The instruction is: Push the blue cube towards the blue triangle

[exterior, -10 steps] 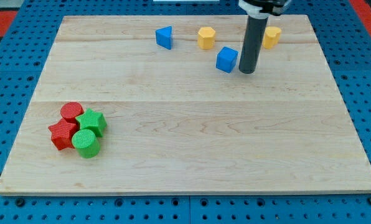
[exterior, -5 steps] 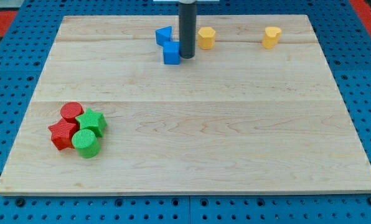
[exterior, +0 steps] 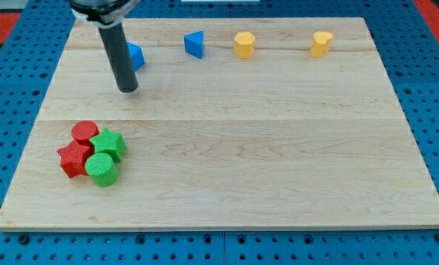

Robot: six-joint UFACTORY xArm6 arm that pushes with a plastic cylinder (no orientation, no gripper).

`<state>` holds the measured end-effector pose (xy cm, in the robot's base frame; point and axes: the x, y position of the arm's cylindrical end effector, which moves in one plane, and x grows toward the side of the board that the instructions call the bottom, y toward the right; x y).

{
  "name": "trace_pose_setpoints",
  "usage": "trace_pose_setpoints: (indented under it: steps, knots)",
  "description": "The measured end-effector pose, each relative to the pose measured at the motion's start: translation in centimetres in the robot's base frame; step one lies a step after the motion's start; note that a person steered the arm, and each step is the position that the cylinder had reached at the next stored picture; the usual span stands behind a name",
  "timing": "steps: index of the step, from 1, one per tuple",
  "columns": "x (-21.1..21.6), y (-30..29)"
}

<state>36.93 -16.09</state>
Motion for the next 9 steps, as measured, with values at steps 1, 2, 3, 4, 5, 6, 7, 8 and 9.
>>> trace_pose_setpoints:
  steps: [1, 2, 3, 4, 5, 6, 7, 8, 9]
  knots:
    - [-1.2, -0.2]
    - [-3.5, -0.5]
    - [-5.2, -1.5]
    - [-5.4, -2.0]
    - [-5.4, -1.9]
    - [-5.4, -1.2]
    - [-5.5, -0.7]
    - [-5.8, 0.1]
    - [-6.5, 1.4]
